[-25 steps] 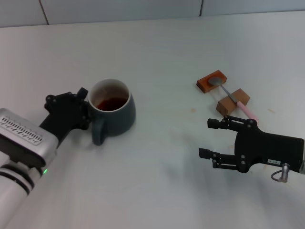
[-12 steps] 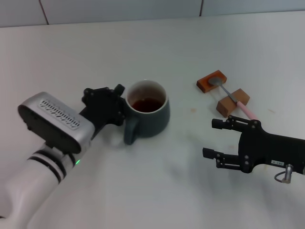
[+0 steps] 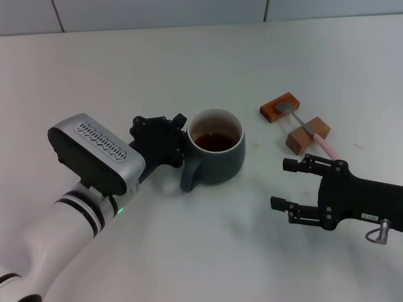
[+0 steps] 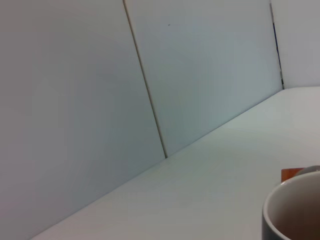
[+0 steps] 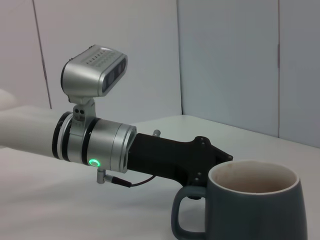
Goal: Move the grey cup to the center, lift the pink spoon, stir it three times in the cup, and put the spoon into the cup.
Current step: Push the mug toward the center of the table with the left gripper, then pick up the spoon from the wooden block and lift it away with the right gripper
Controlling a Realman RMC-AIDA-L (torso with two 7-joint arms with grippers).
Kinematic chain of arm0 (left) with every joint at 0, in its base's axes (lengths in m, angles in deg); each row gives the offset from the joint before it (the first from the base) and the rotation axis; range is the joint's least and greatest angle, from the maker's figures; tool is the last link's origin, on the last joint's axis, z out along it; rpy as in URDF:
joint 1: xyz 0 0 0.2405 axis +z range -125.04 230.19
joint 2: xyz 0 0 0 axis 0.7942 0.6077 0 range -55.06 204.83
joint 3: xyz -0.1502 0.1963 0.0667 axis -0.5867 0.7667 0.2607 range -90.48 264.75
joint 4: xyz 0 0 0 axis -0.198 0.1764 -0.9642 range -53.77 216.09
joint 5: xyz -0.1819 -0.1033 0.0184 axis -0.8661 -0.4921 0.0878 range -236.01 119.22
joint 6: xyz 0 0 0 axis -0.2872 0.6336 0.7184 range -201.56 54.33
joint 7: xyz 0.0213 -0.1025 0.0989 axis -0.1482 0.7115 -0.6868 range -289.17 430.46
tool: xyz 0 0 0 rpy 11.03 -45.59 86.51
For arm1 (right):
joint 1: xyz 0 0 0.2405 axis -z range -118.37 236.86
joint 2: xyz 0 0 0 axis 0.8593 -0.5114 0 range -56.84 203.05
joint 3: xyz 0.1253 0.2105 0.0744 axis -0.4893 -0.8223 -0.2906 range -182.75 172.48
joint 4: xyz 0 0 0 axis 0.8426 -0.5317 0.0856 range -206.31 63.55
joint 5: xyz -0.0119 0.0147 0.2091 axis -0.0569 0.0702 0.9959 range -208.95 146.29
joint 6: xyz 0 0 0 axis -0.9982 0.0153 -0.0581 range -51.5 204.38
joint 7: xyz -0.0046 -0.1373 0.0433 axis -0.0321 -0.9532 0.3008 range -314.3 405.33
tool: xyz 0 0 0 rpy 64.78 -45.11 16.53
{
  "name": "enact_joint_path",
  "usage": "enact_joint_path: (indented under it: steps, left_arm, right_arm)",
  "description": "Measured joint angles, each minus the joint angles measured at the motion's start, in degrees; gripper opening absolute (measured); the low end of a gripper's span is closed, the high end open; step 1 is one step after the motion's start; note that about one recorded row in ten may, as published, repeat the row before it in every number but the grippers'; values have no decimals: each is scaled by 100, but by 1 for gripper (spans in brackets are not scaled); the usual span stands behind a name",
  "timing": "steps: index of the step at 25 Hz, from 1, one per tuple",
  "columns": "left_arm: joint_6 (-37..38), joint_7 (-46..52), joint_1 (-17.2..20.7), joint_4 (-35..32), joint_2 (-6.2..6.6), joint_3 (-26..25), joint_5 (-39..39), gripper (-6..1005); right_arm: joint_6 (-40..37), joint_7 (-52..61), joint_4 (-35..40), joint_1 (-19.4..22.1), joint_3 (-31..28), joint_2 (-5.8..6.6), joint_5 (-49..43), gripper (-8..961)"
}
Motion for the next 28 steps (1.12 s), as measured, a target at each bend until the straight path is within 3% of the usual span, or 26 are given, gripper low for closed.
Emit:
enact_joint_path:
  steps: [9, 13, 16, 18, 20, 22, 25, 28]
  left_arm:
    - [53, 200, 38, 14, 5, -82, -3, 24]
    - [319, 916, 107, -102, 92, -307, 33, 26]
    - [1117, 1947, 200, -366, 289, -365, 324, 26]
    - [2094, 2972, 231, -790, 459, -371, 746, 27]
    - [2973, 3711, 189, -1293, 539, -374, 1075, 28]
    - [4109, 4352, 69, -2017, 577, -374, 1468, 28]
    - [5231, 4712, -48, -2738, 598, -294, 1872, 29]
    - [6103, 4826, -114, -3331, 623, 112, 2022, 30]
  right_arm:
    - [-18, -5, 0, 45, 1, 0, 0, 759]
    - [-4, -7, 0, 63, 0, 0, 0, 758]
    - [-5, -11, 0, 78, -53, 0, 0, 758]
    - [-20, -16, 0, 86, -105, 3, 0, 758]
    - [-40, -19, -1, 95, -139, 11, 0, 758]
    - [-47, -20, -1, 98, -148, 14, 0, 758]
    - [-55, -20, 0, 99, -149, 15, 0, 757]
    - [-57, -20, -1, 99, -154, 17, 3, 757]
